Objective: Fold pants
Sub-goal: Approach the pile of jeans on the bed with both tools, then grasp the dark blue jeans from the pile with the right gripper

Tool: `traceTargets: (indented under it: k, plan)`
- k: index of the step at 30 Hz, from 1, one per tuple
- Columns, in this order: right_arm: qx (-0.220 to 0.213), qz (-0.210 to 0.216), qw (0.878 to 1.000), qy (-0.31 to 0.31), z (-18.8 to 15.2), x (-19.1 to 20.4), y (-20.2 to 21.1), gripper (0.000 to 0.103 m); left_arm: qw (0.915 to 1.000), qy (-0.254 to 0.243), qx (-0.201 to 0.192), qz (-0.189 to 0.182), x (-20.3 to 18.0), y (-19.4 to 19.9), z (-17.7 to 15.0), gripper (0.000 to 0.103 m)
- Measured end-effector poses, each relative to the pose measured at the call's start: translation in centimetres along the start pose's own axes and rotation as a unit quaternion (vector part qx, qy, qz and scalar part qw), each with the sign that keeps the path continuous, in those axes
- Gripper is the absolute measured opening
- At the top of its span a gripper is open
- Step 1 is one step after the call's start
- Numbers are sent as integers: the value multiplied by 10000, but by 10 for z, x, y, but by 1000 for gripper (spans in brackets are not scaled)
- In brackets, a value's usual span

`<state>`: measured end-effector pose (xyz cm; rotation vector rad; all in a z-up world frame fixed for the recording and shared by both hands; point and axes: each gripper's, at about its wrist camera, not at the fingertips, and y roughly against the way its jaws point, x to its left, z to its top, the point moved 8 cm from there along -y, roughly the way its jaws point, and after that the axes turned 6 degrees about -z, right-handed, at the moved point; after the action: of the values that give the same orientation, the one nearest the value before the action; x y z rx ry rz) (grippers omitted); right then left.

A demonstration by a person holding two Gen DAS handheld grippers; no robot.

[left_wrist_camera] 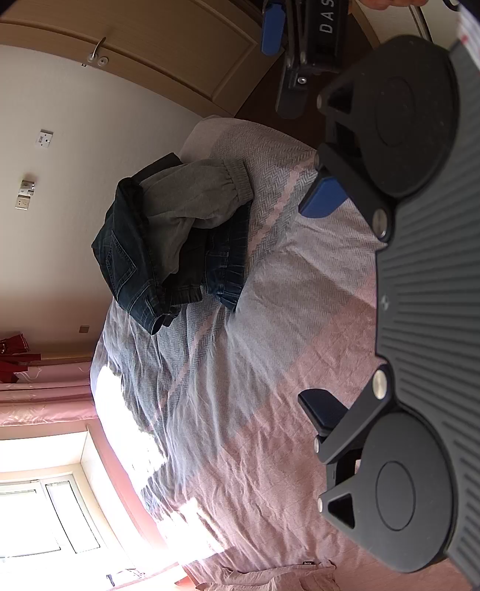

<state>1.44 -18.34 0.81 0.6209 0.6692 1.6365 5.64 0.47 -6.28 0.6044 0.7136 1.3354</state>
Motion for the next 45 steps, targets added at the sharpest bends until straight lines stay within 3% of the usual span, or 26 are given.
traceTargets:
  k: [23, 29, 33, 38, 45]
  plan:
    - [-132, -22, 9996, -238, -6, 13, -5, 100, 9997, -100, 98, -197, 19, -12, 1, 98]
    - [-547, 153, 9968, -570, 2, 7, -5, 100, 9992, -92, 252, -300, 27, -30, 2, 98]
    - [-1080, 323, 9909, -740, 24, -3, -10, 100, 9992, 58, 340, -217, 39, -48, 12, 98]
    - [-1320, 530, 9895, -258, 61, -9, -42, 100, 9985, 431, 306, 105, 60, -73, 34, 98]
    - [-1581, 530, 9803, 1057, 111, -26, -118, 99, 9935, 946, 317, 543, 77, -126, 73, 98]
